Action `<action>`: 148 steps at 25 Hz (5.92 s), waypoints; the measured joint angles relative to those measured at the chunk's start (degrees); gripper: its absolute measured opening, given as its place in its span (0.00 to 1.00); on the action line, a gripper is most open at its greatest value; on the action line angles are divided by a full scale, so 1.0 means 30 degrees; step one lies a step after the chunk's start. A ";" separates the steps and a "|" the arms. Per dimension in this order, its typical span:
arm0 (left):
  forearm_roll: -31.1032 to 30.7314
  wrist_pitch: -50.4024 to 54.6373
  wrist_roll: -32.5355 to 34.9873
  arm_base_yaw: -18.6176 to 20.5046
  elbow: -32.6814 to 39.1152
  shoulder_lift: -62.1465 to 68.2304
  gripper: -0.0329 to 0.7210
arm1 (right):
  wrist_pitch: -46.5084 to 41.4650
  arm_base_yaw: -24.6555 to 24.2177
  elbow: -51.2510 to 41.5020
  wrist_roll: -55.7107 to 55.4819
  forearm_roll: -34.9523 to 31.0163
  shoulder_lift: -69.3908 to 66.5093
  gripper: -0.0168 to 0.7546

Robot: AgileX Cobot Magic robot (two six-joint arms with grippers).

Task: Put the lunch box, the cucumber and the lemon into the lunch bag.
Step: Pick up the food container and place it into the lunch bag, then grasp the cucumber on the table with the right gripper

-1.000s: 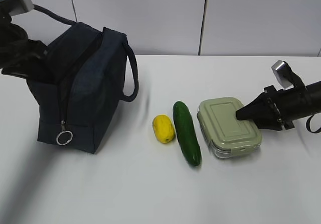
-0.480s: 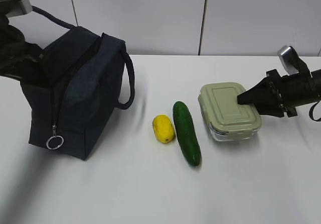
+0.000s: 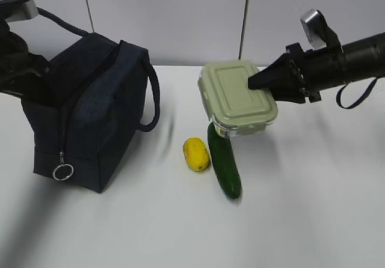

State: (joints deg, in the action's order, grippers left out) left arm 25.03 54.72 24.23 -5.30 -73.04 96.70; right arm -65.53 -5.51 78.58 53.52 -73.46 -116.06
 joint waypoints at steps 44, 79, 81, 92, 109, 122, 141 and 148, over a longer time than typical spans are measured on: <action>0.1958 0.0576 0.0233 -0.2571 0.0000 -0.2000 0.04 | -0.0632 0.5903 0.3290 -0.1946 -0.0024 -0.1683 0.48; 0.3759 0.1488 0.1342 -0.2598 0.0000 0.0331 0.03 | 0.4606 1.0085 0.3381 0.3260 -0.8268 -0.4925 0.48; 0.3759 0.1488 0.1351 -0.2598 0.0000 0.0369 0.03 | 0.4869 1.0262 0.3421 0.3795 -0.8659 -0.5195 0.48; 0.4204 0.1445 0.1409 -0.2598 0.0000 0.0816 0.03 | 0.6614 1.0429 0.3576 0.4368 -0.9067 -0.5449 0.48; 0.5371 0.1037 0.1917 -0.2598 -0.0045 0.1708 0.03 | 0.7566 1.0737 0.3616 0.5106 -0.9375 -0.6486 0.48; 0.5371 0.1037 0.1917 -0.2616 -0.0045 0.1708 0.03 | 0.6524 1.0737 0.3689 0.5240 -0.9725 -0.6750 0.61; 0.5298 0.1445 0.1917 -0.2643 -0.0119 0.1708 0.03 | 0.2535 0.6044 0.3730 -0.0402 -0.0211 -0.2771 0.64; 0.4927 0.1798 0.1917 -0.2643 -0.0119 0.1708 0.03 | 0.3382 0.5811 0.3903 -0.6451 0.9032 -0.0615 0.64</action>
State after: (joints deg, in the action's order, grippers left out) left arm 39.81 60.12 29.98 -13.23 -73.39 101.83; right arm -55.38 11.93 90.29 34.17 -46.37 -117.90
